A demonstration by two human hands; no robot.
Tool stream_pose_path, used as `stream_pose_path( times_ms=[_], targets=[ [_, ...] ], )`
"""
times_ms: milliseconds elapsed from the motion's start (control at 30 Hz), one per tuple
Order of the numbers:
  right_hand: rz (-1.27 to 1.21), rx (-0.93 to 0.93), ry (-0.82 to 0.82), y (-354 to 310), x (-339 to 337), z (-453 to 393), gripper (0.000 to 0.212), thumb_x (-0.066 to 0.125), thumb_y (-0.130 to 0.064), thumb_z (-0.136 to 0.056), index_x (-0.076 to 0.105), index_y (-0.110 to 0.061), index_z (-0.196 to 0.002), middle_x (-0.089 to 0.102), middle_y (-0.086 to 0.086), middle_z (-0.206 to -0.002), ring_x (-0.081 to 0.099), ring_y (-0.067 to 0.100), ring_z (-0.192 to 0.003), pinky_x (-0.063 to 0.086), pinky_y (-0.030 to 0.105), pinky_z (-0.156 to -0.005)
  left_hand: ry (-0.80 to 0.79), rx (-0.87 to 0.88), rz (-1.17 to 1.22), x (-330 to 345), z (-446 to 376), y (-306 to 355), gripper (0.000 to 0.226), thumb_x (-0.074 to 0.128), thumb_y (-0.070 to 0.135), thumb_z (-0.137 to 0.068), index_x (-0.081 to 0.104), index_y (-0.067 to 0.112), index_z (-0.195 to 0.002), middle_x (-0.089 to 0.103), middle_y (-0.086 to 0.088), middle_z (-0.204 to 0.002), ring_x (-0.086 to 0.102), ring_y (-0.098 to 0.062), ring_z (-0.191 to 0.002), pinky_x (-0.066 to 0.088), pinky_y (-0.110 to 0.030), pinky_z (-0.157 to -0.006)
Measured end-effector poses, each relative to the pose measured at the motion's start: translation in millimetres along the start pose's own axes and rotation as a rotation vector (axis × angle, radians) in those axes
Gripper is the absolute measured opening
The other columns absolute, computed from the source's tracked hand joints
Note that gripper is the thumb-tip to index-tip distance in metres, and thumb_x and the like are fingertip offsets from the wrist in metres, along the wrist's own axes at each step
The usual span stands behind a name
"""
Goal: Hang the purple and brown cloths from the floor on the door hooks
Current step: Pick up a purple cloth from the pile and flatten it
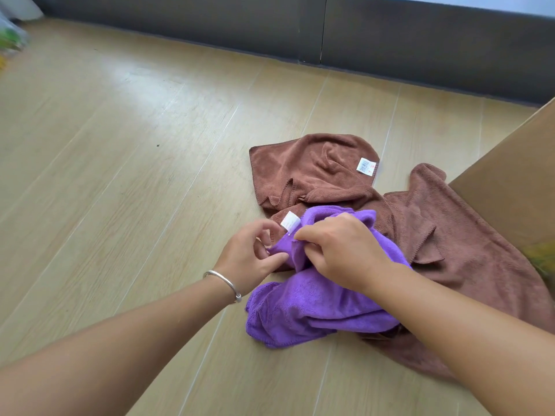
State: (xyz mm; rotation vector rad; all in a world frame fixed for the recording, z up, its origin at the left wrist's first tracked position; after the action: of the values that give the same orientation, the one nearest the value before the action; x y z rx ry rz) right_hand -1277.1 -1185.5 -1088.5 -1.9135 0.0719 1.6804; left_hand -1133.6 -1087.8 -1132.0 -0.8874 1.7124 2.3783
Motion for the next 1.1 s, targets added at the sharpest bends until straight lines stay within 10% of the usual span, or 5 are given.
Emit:
stream_pose_path(
  times_ms=[233,600,800,1100],
  targets=[
    [-0.337,0.159,0.244,13.6,-23.7,-3.8,0.020,0.063,-0.008,-0.080,0.073,-0.019,-0.093,0.065,-0.008,-0.096,0.059,0.014,-0.094,0.048,0.034,-0.084,-0.123,0.131,0.057,2.4,-15.2,32.3,0.024,0.082,0.022,-0.074,0.072,0.039,-0.087,0.051,-0.001,-0.091,0.043,-0.005,-0.061,0.041,-0.015,-0.064],
    [-0.487,0.123,0.494,2.3,-93.2,-41.4,0.020,0.059,-0.004,-0.086,0.070,-0.018,-0.094,0.065,-0.017,-0.086,0.061,0.000,-0.084,0.046,0.015,-0.078,-0.359,-0.098,0.322,4.4,0.2,19.2,0.014,0.071,0.016,-0.085,0.073,0.017,-0.099,0.074,-0.002,-0.094,0.068,-0.013,-0.082,0.054,-0.026,-0.071],
    [-0.483,0.126,0.535,-29.7,-126.5,-73.8,0.019,0.055,-0.007,-0.090,0.069,-0.019,-0.097,0.066,-0.012,-0.088,0.058,0.001,-0.083,0.044,0.015,-0.077,-0.529,-0.153,-0.099,-47.5,28.3,-4.9,0.014,0.066,0.024,-0.085,0.073,0.036,-0.089,0.073,0.015,-0.092,0.066,-0.003,-0.090,0.049,-0.024,-0.085],
    [-0.204,0.047,0.301,-108.0,-168.5,-90.7,0.017,0.054,-0.008,-0.092,0.065,-0.017,-0.102,0.060,-0.008,-0.091,0.056,0.017,-0.082,0.047,0.039,-0.071,-0.016,-0.376,-0.315,-169.0,92.9,-1.4,0.016,0.048,0.029,-0.094,0.061,0.036,-0.101,0.068,0.008,-0.083,0.061,-0.019,-0.078,0.049,-0.032,-0.070]
  ],
)
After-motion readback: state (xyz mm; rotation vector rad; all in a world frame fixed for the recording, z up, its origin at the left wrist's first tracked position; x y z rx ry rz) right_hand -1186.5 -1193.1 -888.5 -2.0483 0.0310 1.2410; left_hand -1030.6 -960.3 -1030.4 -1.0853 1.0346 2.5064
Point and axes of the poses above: each hand's wrist, its own z-axis away from the middle knuckle, its own x-axis out of the palm, y = z × x, the point moved 3 cm from there along -z, towards the middle knuckle
